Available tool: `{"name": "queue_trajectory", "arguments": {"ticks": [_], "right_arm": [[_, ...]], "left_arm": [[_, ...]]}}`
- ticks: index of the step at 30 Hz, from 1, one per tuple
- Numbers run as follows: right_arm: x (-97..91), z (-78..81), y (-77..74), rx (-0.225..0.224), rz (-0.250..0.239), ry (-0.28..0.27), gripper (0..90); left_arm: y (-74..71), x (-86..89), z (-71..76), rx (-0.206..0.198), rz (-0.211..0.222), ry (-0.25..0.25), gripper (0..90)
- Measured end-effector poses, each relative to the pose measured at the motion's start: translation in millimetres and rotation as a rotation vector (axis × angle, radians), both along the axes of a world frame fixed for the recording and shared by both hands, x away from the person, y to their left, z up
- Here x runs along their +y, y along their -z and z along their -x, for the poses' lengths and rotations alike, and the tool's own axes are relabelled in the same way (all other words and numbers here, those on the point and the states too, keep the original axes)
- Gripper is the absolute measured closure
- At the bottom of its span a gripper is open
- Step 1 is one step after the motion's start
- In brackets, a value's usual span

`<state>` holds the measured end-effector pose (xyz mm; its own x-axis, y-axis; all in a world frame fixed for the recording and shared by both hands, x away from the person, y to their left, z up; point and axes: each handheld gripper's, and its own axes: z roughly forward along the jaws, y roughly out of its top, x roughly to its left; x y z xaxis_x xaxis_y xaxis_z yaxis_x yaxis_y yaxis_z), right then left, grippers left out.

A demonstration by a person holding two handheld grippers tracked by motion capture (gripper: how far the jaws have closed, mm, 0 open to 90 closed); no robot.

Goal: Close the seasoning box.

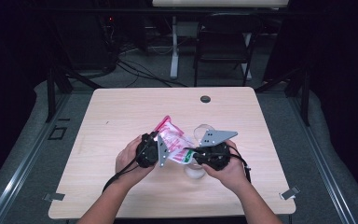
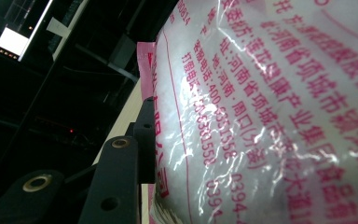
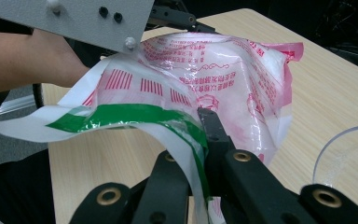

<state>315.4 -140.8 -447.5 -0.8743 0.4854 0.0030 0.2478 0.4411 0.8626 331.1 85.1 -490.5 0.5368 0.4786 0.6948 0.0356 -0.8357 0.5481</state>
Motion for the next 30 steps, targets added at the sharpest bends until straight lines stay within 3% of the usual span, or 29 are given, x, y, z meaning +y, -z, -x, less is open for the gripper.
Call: {"name": "queue_trajectory", "arguments": {"ticks": [9,30], "right_arm": [[-0.9,-1.8,2.8,0.009,0.008,0.002,89.0],[-4.6,-3.0,4.6,0.01,0.021,0.016,90.0]], "left_arm": [[-3.9,-0.3,-1.2,-0.023,-0.084,-0.002,61.3],[-11.9,-5.5,-2.3,-0.059,-0.186,0.016,61.3]]}}
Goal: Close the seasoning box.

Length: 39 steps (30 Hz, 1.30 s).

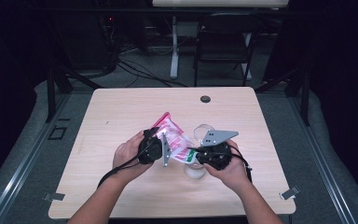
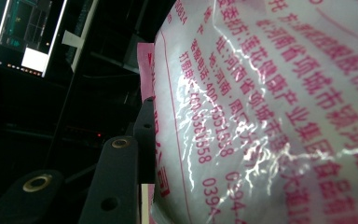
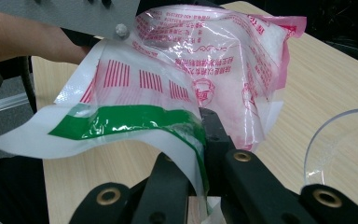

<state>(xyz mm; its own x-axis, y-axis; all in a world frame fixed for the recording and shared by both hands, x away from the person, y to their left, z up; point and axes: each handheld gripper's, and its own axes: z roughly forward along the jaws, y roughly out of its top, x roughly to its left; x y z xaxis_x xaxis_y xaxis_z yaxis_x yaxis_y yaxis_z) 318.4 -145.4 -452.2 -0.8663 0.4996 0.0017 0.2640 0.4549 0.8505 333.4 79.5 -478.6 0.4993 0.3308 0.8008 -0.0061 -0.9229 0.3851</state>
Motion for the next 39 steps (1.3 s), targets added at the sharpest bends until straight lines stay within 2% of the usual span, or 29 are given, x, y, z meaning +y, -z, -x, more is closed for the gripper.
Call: {"name": "queue_trajectory", "arguments": {"ticks": [25,39], "right_arm": [[-4.9,-0.3,1.5,0.007,0.009,0.011,90.0],[-8.5,-1.2,2.7,0.009,0.009,0.019,90.0]], "left_arm": [[-9.2,-7.5,-1.4,-0.033,-0.1,0.031,61.5],[-10.8,-12.7,-1.8,-0.054,-0.135,0.039,61.5]]}}
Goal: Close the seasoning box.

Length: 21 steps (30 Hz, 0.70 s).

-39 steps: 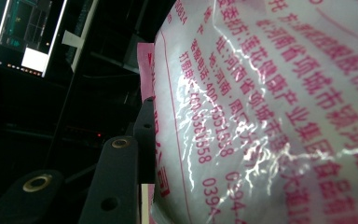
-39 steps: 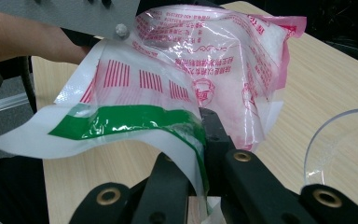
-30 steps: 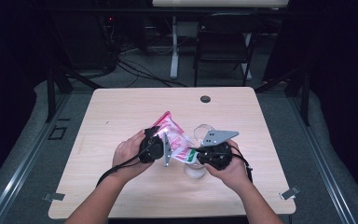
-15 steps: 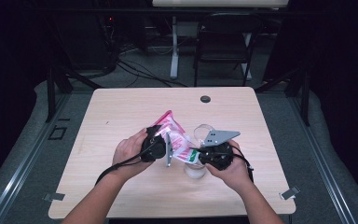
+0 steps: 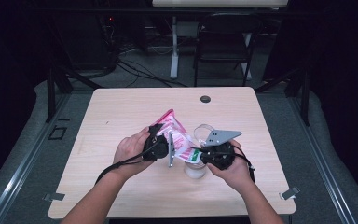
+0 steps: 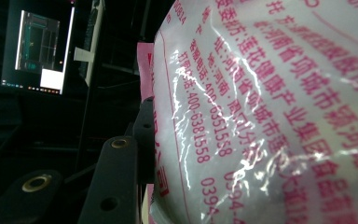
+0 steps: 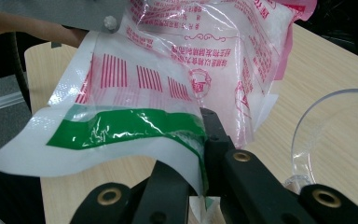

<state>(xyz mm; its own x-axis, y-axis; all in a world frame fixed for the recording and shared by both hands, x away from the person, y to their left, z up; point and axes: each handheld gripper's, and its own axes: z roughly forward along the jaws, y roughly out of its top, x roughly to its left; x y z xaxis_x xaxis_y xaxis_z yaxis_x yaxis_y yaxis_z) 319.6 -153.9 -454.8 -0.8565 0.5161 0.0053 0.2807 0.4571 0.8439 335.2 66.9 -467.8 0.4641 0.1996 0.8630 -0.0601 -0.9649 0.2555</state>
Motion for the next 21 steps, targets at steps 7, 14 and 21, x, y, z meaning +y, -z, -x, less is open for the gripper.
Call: {"name": "queue_trajectory", "arguments": {"ticks": [7,14,21], "right_arm": [[-0.4,-0.2,0.3,0.002,0.001,0.0,90.0],[-1.1,0.1,-0.1,0.001,0.002,-0.004,90.0],[-2.1,0.0,-0.2,0.004,0.003,-0.006,90.0]], "left_arm": [[-0.5,-0.8,1.1,-0.008,-0.012,0.003,61.5],[-0.9,-1.8,3.0,-0.029,-0.026,0.009,61.5],[-1.1,-3.3,4.0,-0.043,-0.04,0.015,61.6]]}}
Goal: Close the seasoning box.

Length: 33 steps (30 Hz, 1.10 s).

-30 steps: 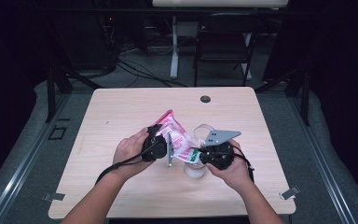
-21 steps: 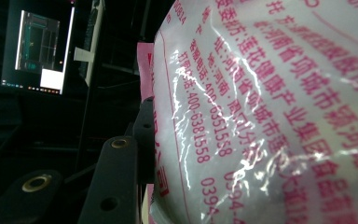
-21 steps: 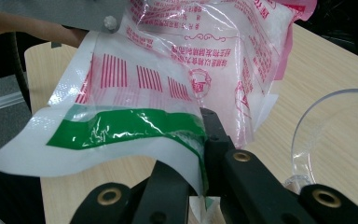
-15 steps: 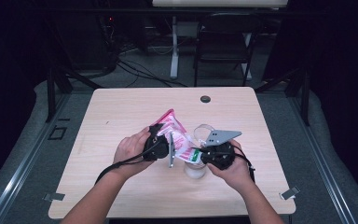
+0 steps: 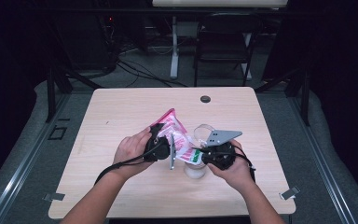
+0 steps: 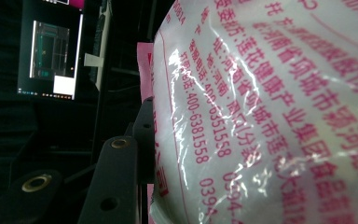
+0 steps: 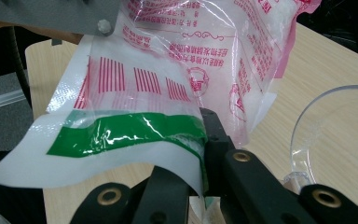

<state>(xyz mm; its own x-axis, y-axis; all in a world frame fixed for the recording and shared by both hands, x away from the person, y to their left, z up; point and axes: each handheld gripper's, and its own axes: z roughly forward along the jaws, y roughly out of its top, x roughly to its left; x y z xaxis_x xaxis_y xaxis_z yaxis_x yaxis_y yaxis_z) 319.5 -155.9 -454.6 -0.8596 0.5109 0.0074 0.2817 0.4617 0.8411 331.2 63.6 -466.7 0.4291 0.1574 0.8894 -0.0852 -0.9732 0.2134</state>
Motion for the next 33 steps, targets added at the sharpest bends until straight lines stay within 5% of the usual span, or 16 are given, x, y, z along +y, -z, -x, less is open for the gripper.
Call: {"name": "queue_trajectory", "arguments": {"ticks": [20,33], "right_arm": [[-2.3,-1.6,4.5,0.014,0.015,0.004,90.0],[-7.7,-4.0,10.6,0.029,0.021,0.031,90.0]], "left_arm": [[-3.0,-5.9,1.3,-0.013,-0.074,0.005,61.5],[-1.7,-9.8,2.3,-0.032,-0.086,0.024,61.9]]}}
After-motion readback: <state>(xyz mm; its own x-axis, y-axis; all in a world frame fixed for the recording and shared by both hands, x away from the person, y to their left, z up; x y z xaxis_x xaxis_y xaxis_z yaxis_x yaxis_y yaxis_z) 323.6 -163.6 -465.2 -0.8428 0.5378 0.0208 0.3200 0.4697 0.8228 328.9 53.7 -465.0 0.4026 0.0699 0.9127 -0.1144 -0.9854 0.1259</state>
